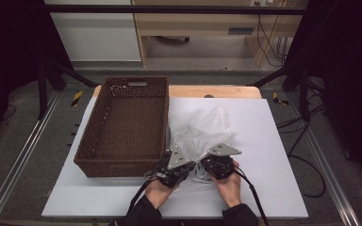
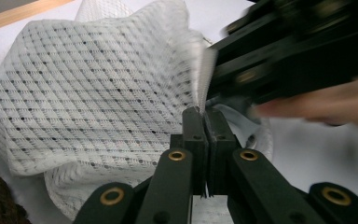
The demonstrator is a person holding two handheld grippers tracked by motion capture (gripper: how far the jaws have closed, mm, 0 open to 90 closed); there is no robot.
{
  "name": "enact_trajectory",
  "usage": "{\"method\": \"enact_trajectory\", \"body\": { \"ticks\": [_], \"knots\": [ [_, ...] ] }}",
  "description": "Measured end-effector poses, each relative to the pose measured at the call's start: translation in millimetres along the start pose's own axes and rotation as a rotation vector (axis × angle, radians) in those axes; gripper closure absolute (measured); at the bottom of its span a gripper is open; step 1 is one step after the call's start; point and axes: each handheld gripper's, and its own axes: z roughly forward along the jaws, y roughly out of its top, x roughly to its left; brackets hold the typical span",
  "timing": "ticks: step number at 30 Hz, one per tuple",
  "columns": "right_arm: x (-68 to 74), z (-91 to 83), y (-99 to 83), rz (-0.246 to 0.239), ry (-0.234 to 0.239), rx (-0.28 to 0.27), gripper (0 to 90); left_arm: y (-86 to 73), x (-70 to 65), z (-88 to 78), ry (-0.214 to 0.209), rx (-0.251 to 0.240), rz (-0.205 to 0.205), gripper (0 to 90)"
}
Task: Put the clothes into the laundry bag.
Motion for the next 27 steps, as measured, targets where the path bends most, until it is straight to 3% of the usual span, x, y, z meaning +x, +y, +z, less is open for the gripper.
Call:
{"method": "enact_trajectory", "body": {
  "ticks": [2,6,8,10,12,14,15,17,18,21,22,24,27],
  "knots": [
    [-1.9,15.0,1.1,-0.009,-0.038,0.014,86.8,0.6,-1.2,-0.9,0.002,-0.003,0.005,88.1],
    [-13.6,24.7,1.8,0.041,-0.085,-0.011,86.8,1.4,-2.8,-2.6,-0.005,-0.007,0.006,88.2],
    [-22.3,27.6,1.5,0.045,-0.164,-0.017,86.8,0.0,-2.8,-0.6,-0.008,0.003,0.007,88.2],
    [-29.9,29.3,0.2,0.081,-0.226,-0.010,86.4,-2.3,-4.0,3.2,-0.005,0.016,0.010,88.2],
    [-30.8,28.3,-0.2,0.091,-0.215,-0.013,85.9,-3.0,-4.2,4.2,-0.003,0.020,0.014,88.1],
    [-27.1,18.8,0.6,0.060,-0.170,-0.005,76.0,-4.6,-1.5,7.8,-0.003,0.029,0.008,88.2],
    [-27.1,18.8,0.6,0.060,-0.170,-0.005,76.0,-4.6,-1.5,7.8,-0.003,0.029,0.008,88.1],
    [-25.8,-0.8,0.3,0.046,-0.120,-0.014,63.1,-6.0,1.2,8.7,-0.001,0.025,-0.004,88.2],
    [-25.8,-0.8,0.3,0.046,-0.120,-0.014,63.1,-6.0,1.2,8.7,-0.001,0.025,-0.004,88.1],
    [-24.7,-21.1,-4.1,0.049,-0.046,-0.013,50.5,-5.7,2.8,8.6,0.004,0.024,-0.006,88.1],
    [-21.4,-30.1,-8.4,0.032,-0.008,0.017,40.1,-5.8,2.5,8.7,0.009,0.026,-0.001,88.1],
    [-18.0,-33.8,-11.3,0.019,0.003,0.023,38.5,-5.9,2.1,9.0,0.008,0.027,0.000,88.1],
    [-10.1,-36.3,-18.4,-0.019,0.032,0.027,28.5,-5.7,2.2,9.8,0.008,0.028,-0.001,88.1]
  ]
}}
